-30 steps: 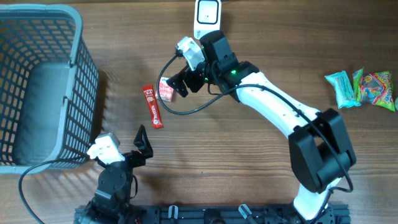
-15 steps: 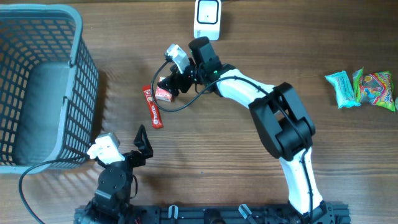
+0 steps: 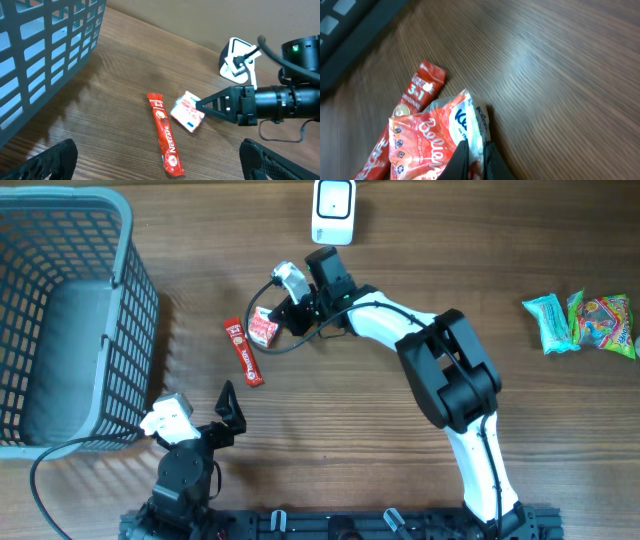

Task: Scan the item barcode
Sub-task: 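Grasp the Kleenex tissue pack with the right gripper, then lift the Kleenex pack toward the white scanner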

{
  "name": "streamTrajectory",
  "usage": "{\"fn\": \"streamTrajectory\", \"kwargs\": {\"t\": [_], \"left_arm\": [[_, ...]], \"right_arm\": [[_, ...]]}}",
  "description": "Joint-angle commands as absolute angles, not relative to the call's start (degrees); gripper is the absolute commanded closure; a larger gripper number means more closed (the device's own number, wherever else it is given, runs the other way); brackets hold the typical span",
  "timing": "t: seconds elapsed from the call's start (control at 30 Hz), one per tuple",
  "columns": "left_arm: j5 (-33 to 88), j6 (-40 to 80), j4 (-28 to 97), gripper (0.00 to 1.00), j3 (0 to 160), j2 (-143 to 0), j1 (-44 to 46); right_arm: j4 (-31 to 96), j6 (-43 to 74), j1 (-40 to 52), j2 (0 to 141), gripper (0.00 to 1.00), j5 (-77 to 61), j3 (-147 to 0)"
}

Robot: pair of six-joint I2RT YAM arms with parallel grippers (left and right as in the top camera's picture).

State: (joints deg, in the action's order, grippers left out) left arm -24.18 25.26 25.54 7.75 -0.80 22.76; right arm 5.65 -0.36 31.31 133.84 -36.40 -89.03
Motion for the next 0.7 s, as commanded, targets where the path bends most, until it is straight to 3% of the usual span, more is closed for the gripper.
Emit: {"fn": "streamTrajectory", "kwargs": {"t": [0.0, 0.13, 0.27, 0.37, 0.43, 0.47, 0.57, 0.67], "left_arm": [[-24.5, 26.0, 25.4, 0.0, 7.4, -0.4, 23.0], [-24.5, 26.0, 25.4, 0.0, 7.4, -0.4, 23.0], [-24.5, 26.0, 25.4, 0.0, 7.4, -0.4, 23.0], [-24.5, 26.0, 25.4, 0.0, 7.4, -0.4, 23.0], [-24.5, 26.0, 25.4, 0.0, 7.4, -0.4, 23.0], [-24.5, 26.0, 25.4, 0.0, 7.4, -0.4, 23.0], [-24.5, 26.0, 25.4, 0.0, 7.4, -0.4, 23.0], [-24.5, 26.0, 25.4, 0.0, 7.4, -0.4, 23.0]], "right_arm": [[12.0, 6.9, 26.3, 129.9, 0.96, -34.4, -89.7], [32.7, 19.2, 22.4, 123.5, 0.96, -10.7, -89.7], [44.6, 27.2, 21.9, 121.3, 0.96, -4.3, -89.7], [47.5, 27.1, 21.9, 119.6, 0.79, -4.3, -89.7], [49.2, 26.6, 21.9, 116.2, 0.37, -3.3, -89.7], [49.8, 25.5, 21.9, 113.8, 0.0, -3.2, -89.7], [50.0, 21.2, 21.9, 110.1, 0.0, -5.5, -89.7], [46.1, 2.9, 21.9, 110.4, 0.0, -19.3, -88.8]]}}
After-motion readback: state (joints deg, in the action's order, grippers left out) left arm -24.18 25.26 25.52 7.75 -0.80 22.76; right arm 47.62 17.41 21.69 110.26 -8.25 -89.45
